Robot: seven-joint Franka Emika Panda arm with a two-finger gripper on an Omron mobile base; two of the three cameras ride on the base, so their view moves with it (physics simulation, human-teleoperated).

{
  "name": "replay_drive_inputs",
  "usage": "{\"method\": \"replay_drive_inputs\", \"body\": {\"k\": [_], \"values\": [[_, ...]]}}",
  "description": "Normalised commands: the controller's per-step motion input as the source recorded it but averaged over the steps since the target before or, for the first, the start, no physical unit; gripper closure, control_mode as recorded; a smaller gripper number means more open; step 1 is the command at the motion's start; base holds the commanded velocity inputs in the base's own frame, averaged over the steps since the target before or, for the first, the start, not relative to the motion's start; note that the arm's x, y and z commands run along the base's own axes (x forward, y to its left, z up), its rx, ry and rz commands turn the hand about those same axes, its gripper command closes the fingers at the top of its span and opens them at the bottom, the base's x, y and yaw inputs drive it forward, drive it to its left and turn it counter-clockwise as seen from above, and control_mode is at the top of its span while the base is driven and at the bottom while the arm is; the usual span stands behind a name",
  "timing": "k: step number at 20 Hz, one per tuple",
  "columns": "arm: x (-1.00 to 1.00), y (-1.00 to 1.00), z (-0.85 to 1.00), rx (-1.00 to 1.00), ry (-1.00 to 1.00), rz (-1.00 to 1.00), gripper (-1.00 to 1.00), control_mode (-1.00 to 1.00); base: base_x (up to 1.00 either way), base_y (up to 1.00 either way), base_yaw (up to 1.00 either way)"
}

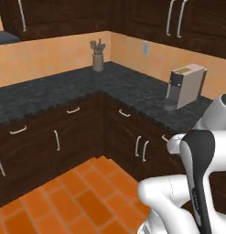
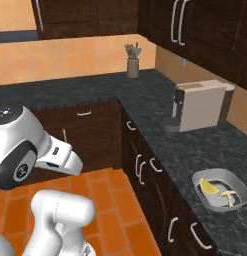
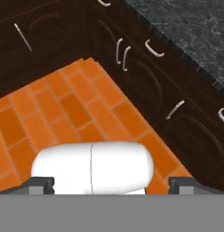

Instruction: Take the meat container that has the fish and place it on the second highest rack of the freezer. Then take the vegetable container that has the lemon wedge and mushroom and place it on the highest rack of the freezer.

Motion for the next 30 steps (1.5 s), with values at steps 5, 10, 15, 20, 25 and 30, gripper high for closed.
{"method": "replay_drive_inputs", "body": {"k": [5,10,15,20,25,30], "values": [[0.0,0.0,0.0,0.0,0.0,0.0,-1.0,1.0,0.74,-0.09,-0.62],[0.0,0.0,0.0,0.0,0.0,0.0,-1.0,1.0,0.23,0.17,-0.77],[0.0,0.0,0.0,0.0,0.0,0.0,-1.0,1.0,0.58,0.4,-0.72],[0.0,0.0,0.0,0.0,0.0,0.0,-1.0,1.0,0.65,0.35,-0.7],[0.0,0.0,0.0,0.0,0.0,0.0,-1.0,1.0,0.33,0.29,-0.82],[0.0,0.0,0.0,0.0,0.0,0.0,-1.0,1.0,0.45,0.49,-0.3]]}}
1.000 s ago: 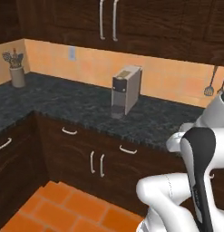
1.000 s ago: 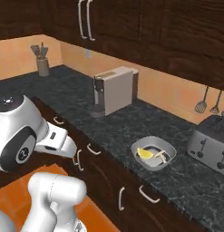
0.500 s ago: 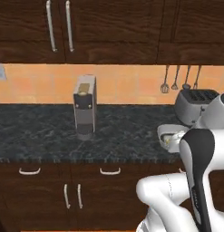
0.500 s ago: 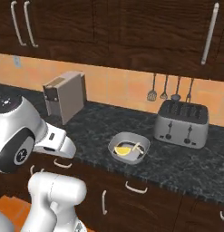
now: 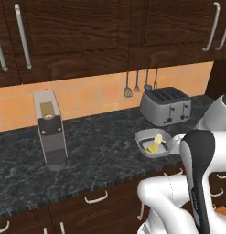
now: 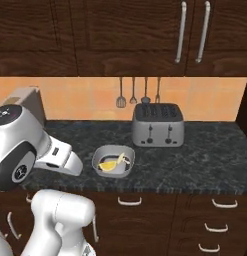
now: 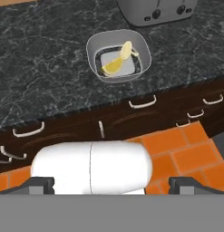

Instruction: Take the meat container that has the fish and place it on the second highest rack of the freezer. Then take the vegetable container that has the lemon wedge and mushroom and place it on the highest rack of the freezer.

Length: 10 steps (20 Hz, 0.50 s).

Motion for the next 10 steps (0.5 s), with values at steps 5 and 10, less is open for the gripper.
{"method": "replay_drive_inputs", "body": {"k": [5,10], "values": [[0.0,0.0,0.0,0.0,0.0,0.0,-1.0,1.0,0.51,0.3,0.09],[0.0,0.0,0.0,0.0,0.0,0.0,-1.0,1.0,0.27,0.28,0.0]]}}
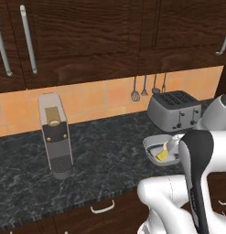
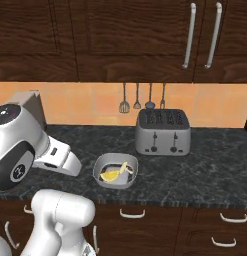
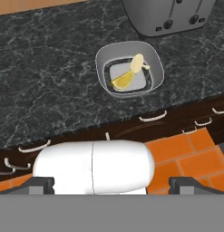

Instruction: Take the meat container that has the fish and place it on the second highest rack of the freezer. Then take the vegetable container that has the lemon wedge and mushroom and place it on the highest rack of the freezer.

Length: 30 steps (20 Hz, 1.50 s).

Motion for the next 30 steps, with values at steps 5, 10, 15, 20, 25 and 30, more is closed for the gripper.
{"method": "replay_drive_inputs", "body": {"k": [5,10,15,20,25,30], "values": [[0.0,0.0,0.0,0.0,0.0,0.0,-1.0,1.0,0.14,0.65,0.0],[0.0,0.0,0.0,0.0,0.0,0.0,-1.0,1.0,0.02,0.71,0.0],[0.12,-0.01,0.0,0.0,0.0,-0.04,-1.0,-1.0,0.05,0.13,0.0],[0.74,-0.6,-0.04,0.07,0.11,-0.16,-1.0,-1.0,0.0,0.0,0.0],[0.55,-0.96,-0.63,0.26,0.27,-0.36,-1.0,-1.0,0.0,0.0,0.0],[0.47,-0.55,-0.85,0.08,0.25,-0.34,-1.0,-1.0,0.0,0.0,0.0]]}}
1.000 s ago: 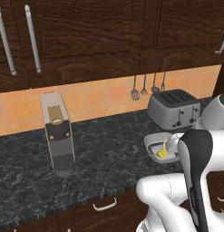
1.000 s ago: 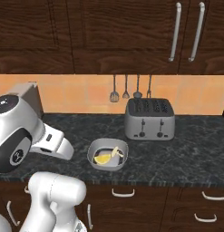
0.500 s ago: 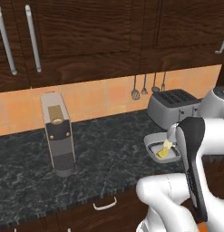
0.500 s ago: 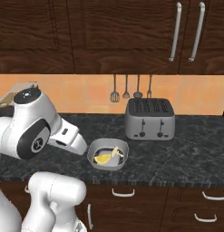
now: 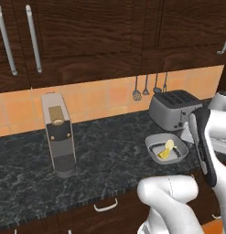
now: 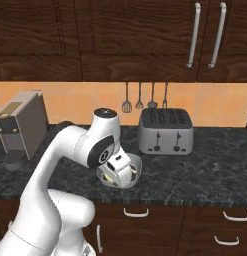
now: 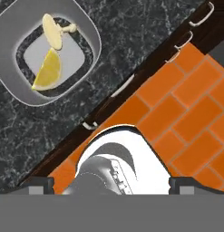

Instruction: Take the meat container that has the fish and place it on the second highest rack of the freezer. Then take the vegetable container that has the lemon wedge and mushroom and place it on the highest rack of the freezer.

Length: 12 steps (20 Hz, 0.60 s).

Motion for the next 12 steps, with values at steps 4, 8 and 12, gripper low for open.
{"method": "replay_drive_inputs", "body": {"k": [4,8,12], "values": [[0.76,-0.43,-0.33,0.02,0.35,-0.26,-1.0,-1.0,0.0,0.0,0.0],[0.72,-0.52,-0.03,0.39,0.05,-0.13,-1.0,-1.0,0.0,0.0,0.0],[0.24,0.04,-0.5,0.19,-0.03,-0.18,-1.0,-1.0,0.0,0.0,0.0]]}}
